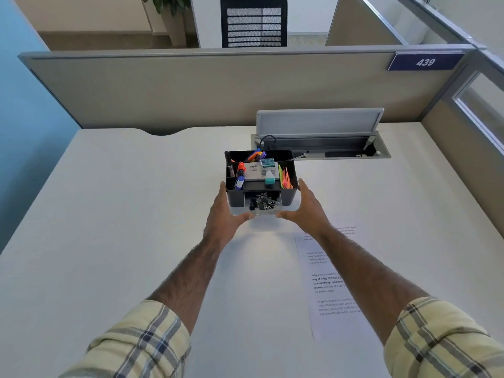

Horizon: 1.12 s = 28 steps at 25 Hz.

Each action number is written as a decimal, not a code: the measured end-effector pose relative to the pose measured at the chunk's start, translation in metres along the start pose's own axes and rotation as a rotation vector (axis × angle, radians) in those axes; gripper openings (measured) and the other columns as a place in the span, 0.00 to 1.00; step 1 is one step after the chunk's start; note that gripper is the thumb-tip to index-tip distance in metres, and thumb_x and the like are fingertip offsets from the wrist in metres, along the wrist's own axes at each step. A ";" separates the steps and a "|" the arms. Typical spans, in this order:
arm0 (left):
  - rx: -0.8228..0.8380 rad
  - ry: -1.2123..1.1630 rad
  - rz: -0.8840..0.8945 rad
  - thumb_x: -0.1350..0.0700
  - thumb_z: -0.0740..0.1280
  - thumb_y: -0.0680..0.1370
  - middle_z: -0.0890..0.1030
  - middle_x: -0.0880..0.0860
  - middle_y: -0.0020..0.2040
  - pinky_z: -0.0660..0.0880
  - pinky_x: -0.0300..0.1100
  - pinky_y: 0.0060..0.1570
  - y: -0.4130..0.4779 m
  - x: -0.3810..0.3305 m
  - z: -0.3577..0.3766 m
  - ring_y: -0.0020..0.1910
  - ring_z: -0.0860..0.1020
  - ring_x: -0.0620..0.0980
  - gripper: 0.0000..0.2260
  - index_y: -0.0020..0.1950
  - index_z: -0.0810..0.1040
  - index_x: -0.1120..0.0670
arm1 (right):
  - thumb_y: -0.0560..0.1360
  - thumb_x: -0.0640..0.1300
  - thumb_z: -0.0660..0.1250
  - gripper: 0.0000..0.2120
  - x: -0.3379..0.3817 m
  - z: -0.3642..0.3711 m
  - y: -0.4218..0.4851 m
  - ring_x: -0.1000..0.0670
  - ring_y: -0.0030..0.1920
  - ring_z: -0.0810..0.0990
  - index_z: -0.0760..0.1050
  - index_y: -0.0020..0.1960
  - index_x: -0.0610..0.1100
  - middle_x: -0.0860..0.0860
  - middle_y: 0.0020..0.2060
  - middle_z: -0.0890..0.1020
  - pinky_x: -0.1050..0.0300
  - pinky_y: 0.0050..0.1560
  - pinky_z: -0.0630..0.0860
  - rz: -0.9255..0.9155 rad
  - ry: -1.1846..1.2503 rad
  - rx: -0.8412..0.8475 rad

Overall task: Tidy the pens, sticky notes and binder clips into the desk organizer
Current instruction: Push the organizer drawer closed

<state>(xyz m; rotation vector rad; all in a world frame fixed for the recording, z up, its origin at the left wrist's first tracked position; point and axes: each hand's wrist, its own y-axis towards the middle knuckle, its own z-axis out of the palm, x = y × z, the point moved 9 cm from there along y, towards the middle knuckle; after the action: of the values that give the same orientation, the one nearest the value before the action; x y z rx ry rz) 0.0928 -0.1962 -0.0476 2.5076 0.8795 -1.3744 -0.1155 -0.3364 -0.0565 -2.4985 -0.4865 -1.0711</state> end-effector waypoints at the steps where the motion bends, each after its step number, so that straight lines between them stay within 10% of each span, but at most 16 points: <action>1: -0.005 -0.002 0.009 0.39 0.79 0.66 0.65 0.46 0.79 0.69 0.60 0.70 0.001 -0.002 -0.001 0.76 0.64 0.52 0.52 0.81 0.51 0.44 | 0.64 0.54 0.83 0.55 0.002 0.000 0.002 0.47 0.74 0.67 0.53 0.80 0.50 0.50 0.76 0.67 0.56 0.64 0.68 -0.024 0.005 -0.005; 28: -0.327 0.194 -0.079 0.45 0.74 0.75 0.79 0.53 0.61 0.75 0.51 0.54 0.006 -0.025 -0.018 0.56 0.78 0.57 0.26 0.66 0.69 0.55 | 0.74 0.59 0.72 0.26 0.013 -0.013 0.006 0.51 0.55 0.77 0.70 0.65 0.48 0.51 0.59 0.80 0.51 0.50 0.81 0.103 -0.115 -0.277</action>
<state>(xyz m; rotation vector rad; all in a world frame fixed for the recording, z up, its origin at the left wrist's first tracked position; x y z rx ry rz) 0.0990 -0.2046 -0.0175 2.3972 1.1470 -0.9250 -0.1123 -0.3455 -0.0400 -2.8046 -0.2504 -1.0186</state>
